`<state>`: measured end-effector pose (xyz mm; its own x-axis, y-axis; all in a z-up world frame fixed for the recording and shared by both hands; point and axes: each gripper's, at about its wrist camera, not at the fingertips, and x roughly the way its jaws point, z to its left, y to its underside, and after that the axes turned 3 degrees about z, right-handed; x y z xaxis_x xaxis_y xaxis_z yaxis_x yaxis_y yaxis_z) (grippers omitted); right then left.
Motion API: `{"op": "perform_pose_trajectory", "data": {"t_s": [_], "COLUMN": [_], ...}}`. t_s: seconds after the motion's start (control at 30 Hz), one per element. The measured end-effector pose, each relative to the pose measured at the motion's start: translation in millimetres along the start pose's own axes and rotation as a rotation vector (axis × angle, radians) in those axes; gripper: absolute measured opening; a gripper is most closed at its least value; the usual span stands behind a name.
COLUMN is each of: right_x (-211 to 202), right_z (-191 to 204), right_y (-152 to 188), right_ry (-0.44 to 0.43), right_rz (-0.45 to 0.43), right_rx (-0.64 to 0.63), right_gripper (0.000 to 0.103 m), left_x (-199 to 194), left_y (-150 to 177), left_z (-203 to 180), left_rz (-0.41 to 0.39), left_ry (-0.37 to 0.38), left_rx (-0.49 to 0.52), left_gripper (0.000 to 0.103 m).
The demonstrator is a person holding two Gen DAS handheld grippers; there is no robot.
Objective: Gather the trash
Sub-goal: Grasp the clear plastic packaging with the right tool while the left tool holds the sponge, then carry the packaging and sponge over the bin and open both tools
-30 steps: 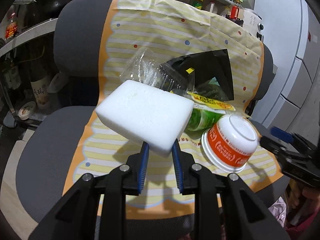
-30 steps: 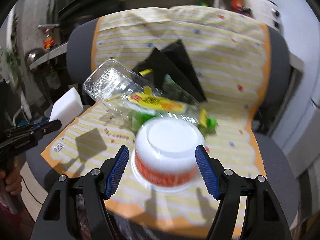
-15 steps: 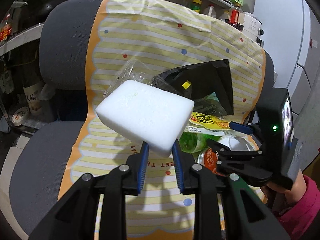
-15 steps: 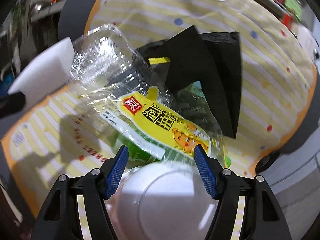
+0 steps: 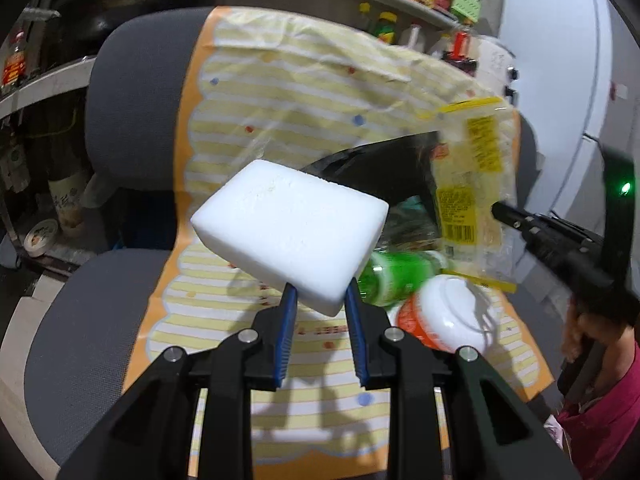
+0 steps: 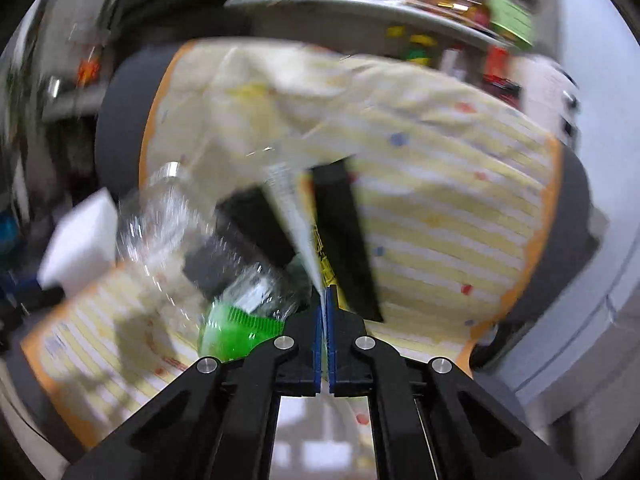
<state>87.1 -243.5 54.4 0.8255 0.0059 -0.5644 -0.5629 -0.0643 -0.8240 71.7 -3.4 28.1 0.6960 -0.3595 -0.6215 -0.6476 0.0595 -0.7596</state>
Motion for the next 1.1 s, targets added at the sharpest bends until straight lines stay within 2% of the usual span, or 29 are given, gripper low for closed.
{"op": "perform_pose_trajectory", "data": {"t_s": [0.13, 0.3, 0.5, 0.8, 1.0, 1.1], "right_x": [-51.2, -100.1, -160.4, -224.6, -260.8, -263.5], "right_z": [-38.2, -58.5, -83.9, -126.9, -152.0, -160.6], "right_y": [17.6, 50.7, 109.4, 203.8, 265.6, 291.0], "right_ry": [-0.049, -0.030, 0.086, 0.274, 0.435, 0.492], "right_rz": [-0.043, -0.063, -0.088, -0.028, 0.027, 0.064], "right_rx": [0.163, 0.225, 0.277, 0.408, 0.496, 0.530], "right_gripper": [0.001, 0.001, 0.001, 0.002, 0.002, 0.002], "left_x": [-8.6, -15.2, -21.0, -13.6, -12.0, -13.2], "left_y": [4.2, 19.6, 46.6, 99.8, 134.1, 144.5], "left_z": [-31.8, -83.5, -155.6, -261.7, -314.3, -326.1], "left_rz": [-0.011, 0.001, 0.024, 0.097, 0.128, 0.137], "left_ry": [0.053, 0.148, 0.289, 0.493, 0.566, 0.585], "left_rx": [0.046, 0.117, 0.220, 0.389, 0.495, 0.525], "left_gripper": [0.023, 0.023, 0.023, 0.023, 0.023, 0.023]}}
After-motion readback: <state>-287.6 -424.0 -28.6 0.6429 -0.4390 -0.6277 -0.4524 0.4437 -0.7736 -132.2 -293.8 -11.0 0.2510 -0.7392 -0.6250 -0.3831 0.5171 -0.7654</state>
